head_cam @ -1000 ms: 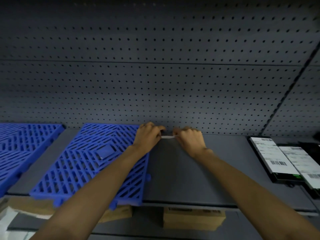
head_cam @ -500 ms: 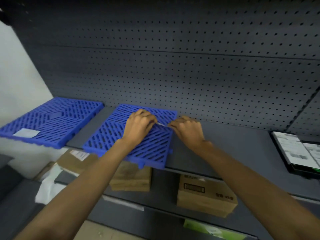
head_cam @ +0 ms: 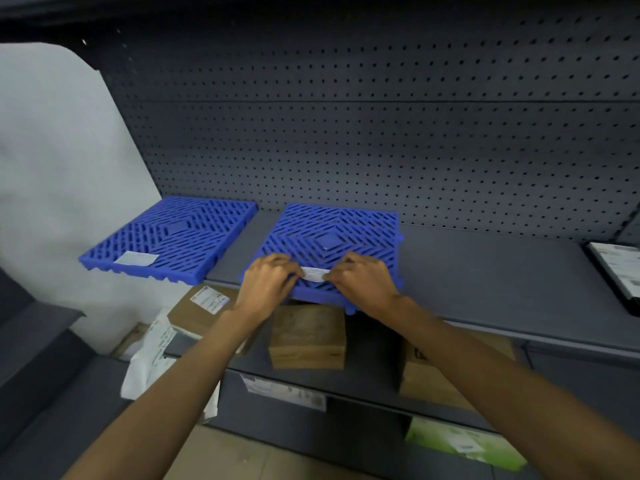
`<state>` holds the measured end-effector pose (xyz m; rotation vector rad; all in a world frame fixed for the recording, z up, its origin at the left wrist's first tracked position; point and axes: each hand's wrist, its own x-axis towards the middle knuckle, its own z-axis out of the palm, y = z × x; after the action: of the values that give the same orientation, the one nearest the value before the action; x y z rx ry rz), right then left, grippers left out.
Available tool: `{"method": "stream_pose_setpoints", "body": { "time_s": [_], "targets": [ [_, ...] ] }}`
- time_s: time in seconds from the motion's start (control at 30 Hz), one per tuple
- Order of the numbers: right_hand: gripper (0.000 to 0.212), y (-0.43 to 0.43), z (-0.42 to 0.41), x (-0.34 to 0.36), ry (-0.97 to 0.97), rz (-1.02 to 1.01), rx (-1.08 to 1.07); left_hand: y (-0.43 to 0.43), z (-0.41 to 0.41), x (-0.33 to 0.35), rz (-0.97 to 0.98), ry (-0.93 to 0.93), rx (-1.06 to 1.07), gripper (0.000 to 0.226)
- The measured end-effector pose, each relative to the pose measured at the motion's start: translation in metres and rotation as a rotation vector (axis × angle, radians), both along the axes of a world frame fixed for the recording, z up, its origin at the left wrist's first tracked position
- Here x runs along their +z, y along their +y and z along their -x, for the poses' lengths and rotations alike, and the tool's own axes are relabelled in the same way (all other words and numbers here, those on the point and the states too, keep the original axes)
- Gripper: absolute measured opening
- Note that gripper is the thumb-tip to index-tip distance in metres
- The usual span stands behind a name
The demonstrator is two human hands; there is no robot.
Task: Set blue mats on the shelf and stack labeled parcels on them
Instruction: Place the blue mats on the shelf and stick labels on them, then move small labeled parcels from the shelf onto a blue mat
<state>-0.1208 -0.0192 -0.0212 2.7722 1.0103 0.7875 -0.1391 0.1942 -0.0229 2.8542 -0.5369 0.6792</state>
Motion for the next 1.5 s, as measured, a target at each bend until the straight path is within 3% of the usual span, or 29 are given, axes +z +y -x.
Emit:
{"method": "stream_pose_setpoints", "body": {
  "time_s": [0.37, 0.53, 0.63, 0.83, 1.2, 1.5],
  "targets": [
    [0.019, 0.022, 0.043, -0.009, 0.113, 0.031, -0.183, 0.027, 0.023, -0.006, -0.059, 0.037, -0.123, 0.024],
    [0.044, 0.008, 0.057, -0.003, 0.208, -0.05, -0.191, 0.005, 0.025, 0.009, -0.096, 0.068, -0.113, 0.031],
    [0.042, -0.02, 0.069, 0.007, 0.23, -0.064, -0.262, -0.026, 0.028, 0.016, -0.134, 0.063, -0.136, 0.032],
    [0.028, -0.133, 0.103, 0.021, 0.3, -0.078, -0.481, -0.127, 0.04, 0.025, -0.154, 0.093, -0.13, 0.026],
    [0.036, -0.405, 0.179, 0.023, 0.365, -0.157, -0.79, -0.389, 0.06, 0.016, -0.088, 0.163, -0.188, 0.039],
    [0.038, -0.518, 0.141, 0.014, 0.485, -0.342, -0.797, -0.543, 0.031, -0.003, -0.069, 0.225, -0.249, 0.044]
  ]
}}
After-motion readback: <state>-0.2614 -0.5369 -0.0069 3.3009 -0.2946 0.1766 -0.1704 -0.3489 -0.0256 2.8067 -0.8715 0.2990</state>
